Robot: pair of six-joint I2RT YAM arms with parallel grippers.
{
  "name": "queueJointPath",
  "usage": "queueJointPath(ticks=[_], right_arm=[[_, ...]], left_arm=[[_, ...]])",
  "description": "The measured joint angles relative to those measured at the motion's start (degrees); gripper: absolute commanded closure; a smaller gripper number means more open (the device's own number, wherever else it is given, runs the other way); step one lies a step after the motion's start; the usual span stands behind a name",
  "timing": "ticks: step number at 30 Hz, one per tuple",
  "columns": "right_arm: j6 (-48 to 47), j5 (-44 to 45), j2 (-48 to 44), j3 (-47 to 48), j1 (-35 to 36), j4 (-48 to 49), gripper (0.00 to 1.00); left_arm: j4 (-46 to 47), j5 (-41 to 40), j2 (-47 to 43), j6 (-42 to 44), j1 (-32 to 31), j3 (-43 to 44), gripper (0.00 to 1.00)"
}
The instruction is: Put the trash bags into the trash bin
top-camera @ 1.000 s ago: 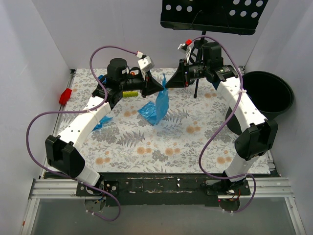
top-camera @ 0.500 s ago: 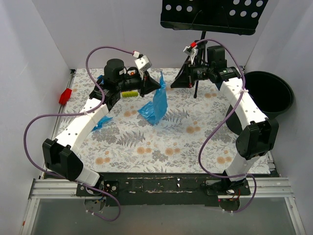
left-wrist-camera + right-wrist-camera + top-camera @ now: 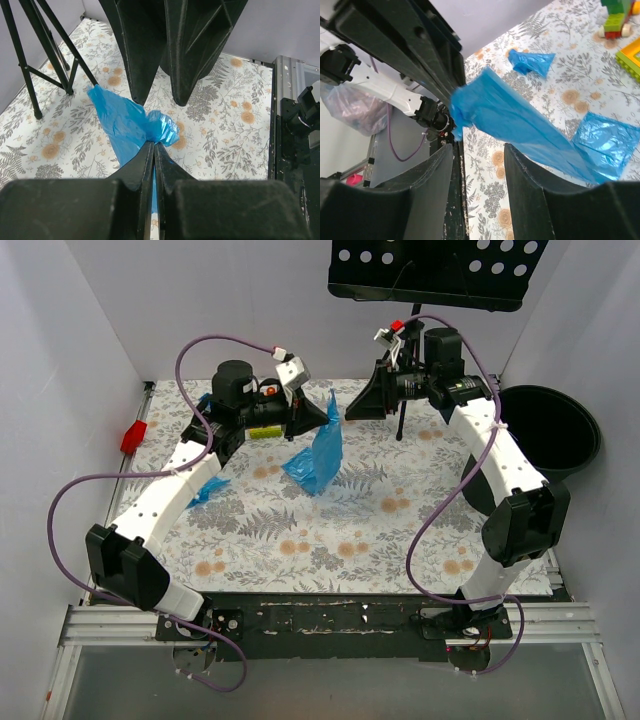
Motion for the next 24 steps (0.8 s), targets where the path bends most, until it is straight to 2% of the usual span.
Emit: queueJointPath(ticks=[7, 10, 11, 13, 15, 17, 21, 23, 24], right_arm=[[1.36, -1.55, 0.7, 1.66, 2.45, 2.43, 0.53], [1.51, -1.51, 1.75, 2.25, 2.93, 3.06, 0.61], [1.6, -1.49, 2.14, 2.32, 2.95, 3.1, 0.69], [1.68, -1.4, 2.99, 2.38, 2.95, 3.19, 0.98], [1.73, -1.44, 3.65, 2.38, 2.93, 3.23, 0.99], [2.01, -1.44, 3.96, 2.38, 2.95, 3.08, 0.99], [1.9, -2.03, 3.98, 2.38, 2.95, 3.28, 0.99], [1.86, -2.1, 3.98, 2.38, 2.95, 3.26, 0.99], [1.75, -2.12, 3.98, 2.38, 2.95, 3.26, 0.99]], left_arm=[[-1.14, 1.57, 1.11, 0.59, 0.0, 0.44, 1.0], [-1.38, 1.84, 1.57, 0.59, 0.0, 0.48, 1.0], [-1.44, 1.95, 1.7, 0.59, 0.0, 0.5, 1.0], [-1.7, 2.1, 1.95, 0.59, 0.0, 0.7, 1.0], [-1.88, 2.1, 2.14, 0.57, 0.0, 1.07, 0.99], [-2.08, 2.05, 2.16, 0.55, 0.0, 1.49, 0.9], [-2.03, 2.01, 2.32, 0.35, 0.0, 2.21, 0.91], [-1.84, 2.14, 2.71, 0.35, 0.0, 2.54, 0.81], [-1.7, 2.23, 3.04, 0.28, 0.0, 2.82, 0.72]])
